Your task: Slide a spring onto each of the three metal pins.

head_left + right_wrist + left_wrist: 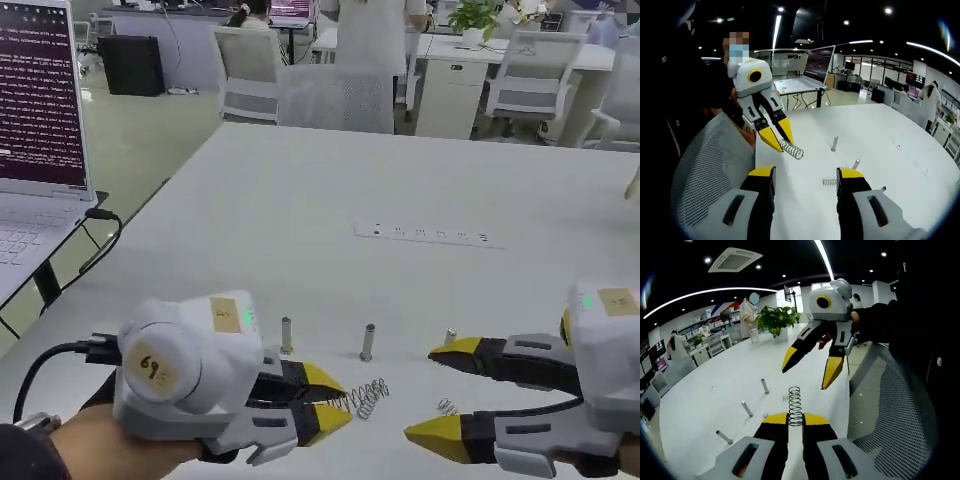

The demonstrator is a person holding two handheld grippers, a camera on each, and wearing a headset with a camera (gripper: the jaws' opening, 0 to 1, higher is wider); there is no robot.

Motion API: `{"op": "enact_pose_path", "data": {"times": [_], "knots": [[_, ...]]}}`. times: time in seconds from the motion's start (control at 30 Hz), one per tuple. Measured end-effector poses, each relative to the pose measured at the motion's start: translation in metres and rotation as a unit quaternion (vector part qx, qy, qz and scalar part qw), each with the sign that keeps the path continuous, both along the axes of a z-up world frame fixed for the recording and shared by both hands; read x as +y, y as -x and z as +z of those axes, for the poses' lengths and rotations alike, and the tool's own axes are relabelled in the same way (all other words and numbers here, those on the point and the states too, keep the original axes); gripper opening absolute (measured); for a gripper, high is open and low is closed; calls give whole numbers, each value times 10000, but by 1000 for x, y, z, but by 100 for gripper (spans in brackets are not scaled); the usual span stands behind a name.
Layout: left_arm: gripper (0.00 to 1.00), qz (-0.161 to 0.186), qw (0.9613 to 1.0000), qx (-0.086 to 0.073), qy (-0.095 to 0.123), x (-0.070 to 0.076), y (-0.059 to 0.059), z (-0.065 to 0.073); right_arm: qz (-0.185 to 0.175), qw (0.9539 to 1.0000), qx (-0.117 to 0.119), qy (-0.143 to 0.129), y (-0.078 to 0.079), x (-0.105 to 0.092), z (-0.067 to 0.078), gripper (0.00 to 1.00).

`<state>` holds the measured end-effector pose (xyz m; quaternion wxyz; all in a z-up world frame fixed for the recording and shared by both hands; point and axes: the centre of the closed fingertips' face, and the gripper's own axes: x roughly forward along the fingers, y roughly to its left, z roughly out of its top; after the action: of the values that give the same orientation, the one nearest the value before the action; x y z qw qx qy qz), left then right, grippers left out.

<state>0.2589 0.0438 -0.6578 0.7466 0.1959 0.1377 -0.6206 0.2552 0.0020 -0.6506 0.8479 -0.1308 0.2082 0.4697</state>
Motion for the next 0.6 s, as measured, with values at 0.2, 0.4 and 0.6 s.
{"op": "enact_pose_path", "data": {"times": [0.2,0.4,0.6], "knots": [[2,-190,9998,15,-18,-6,7,-1,181,9998,39,-62,5,7,0,37],[2,-318,9995,2,6,-10,12,1,322,9994,80,-79,9,12,-1,27],[2,-428,9991,-13,36,-14,16,3,428,9989,145,-103,13,14,-2,23]]}}
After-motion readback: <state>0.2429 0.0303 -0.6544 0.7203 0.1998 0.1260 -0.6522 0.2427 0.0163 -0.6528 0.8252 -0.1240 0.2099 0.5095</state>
